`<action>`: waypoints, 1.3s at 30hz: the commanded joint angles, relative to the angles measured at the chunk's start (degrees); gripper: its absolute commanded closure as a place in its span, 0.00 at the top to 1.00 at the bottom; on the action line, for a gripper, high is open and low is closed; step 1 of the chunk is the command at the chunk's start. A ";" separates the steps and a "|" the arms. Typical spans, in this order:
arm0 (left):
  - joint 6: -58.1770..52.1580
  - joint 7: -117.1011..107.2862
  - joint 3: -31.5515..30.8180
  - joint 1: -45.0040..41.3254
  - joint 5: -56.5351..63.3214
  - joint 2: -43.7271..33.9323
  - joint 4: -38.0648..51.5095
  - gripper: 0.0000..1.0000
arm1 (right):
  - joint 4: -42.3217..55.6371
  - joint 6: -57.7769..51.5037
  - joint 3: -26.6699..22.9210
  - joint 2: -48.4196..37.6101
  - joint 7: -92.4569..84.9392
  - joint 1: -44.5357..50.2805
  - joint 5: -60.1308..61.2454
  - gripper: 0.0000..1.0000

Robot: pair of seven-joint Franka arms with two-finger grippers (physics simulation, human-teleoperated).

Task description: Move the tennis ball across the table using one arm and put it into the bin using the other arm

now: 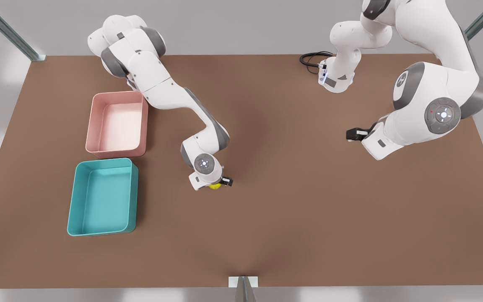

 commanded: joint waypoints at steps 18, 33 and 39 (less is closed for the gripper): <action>-0.11 -7.45 -0.65 0.00 0.03 -0.07 -0.87 1.00 | -1.21 2.38 0.00 2.38 10.37 0.01 0.04 0.61; -0.02 -7.45 -0.82 0.27 0.03 -0.07 -1.31 1.00 | -4.20 -4.55 0.61 -9.13 -14.41 -13.43 -0.93 0.61; -0.20 -7.45 -0.82 0.00 0.03 -0.07 -1.57 1.00 | -4.11 -19.24 -8.70 -14.94 -55.45 -28.03 -1.63 0.61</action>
